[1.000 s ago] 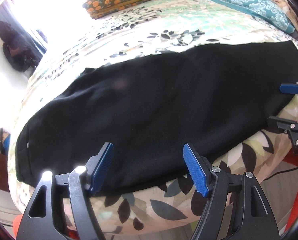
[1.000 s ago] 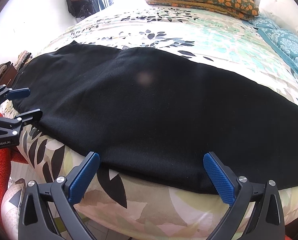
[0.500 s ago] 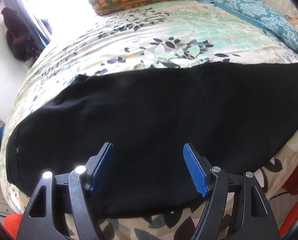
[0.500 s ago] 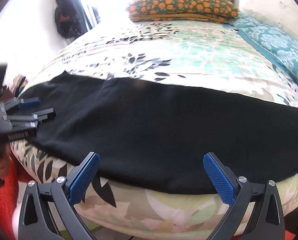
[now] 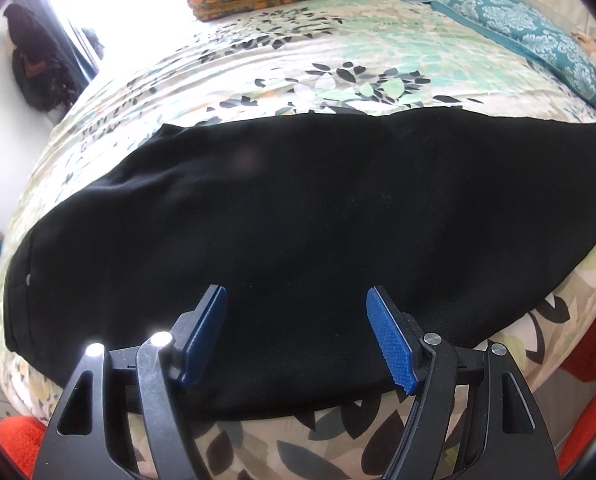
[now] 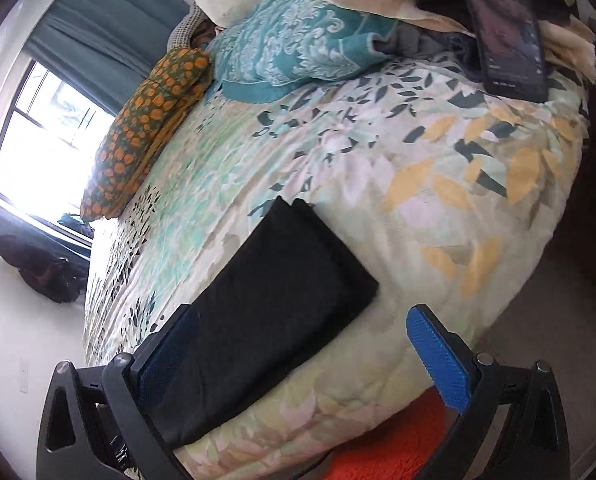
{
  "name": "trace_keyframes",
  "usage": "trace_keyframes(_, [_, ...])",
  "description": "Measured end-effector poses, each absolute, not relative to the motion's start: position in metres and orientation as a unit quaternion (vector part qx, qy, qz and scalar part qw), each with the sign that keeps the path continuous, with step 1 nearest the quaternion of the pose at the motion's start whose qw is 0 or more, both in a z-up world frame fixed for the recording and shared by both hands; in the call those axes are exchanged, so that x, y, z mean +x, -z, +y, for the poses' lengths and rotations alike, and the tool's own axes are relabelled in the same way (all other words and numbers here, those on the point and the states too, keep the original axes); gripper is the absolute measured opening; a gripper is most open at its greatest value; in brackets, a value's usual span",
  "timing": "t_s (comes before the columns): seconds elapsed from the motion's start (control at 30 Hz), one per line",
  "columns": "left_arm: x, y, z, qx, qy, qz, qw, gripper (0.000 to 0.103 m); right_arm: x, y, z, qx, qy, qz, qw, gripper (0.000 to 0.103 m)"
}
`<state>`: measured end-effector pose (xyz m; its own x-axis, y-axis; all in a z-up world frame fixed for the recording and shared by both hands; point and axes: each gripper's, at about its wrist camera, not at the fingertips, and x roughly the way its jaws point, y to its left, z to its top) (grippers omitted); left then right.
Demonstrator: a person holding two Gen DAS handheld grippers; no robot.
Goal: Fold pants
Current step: 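Move the right tool to the trouser hem end and grasp it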
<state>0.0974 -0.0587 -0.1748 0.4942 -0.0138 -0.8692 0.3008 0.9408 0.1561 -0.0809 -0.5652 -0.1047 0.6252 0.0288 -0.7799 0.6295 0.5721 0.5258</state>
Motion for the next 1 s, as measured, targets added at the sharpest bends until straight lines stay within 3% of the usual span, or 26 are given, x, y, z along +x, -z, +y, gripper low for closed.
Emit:
trace_keyframes(0.47, [0.096,0.164,-0.058,0.15,0.09,0.487,0.856,0.075,-0.077,0.13,-0.606,0.484,0.158,0.358,0.782,0.102])
trace_keyframes(0.87, [0.097,0.166,-0.059,0.152,0.088,0.49,0.854,0.075,-0.033,0.155,-0.581,0.425,0.104,0.457,0.775,0.08])
trace_keyframes(1.0, [0.099,0.171,-0.06,0.154,0.087,0.496,0.85,0.075,-0.031,0.158,-0.58,0.425,0.096,0.456,0.776,0.08])
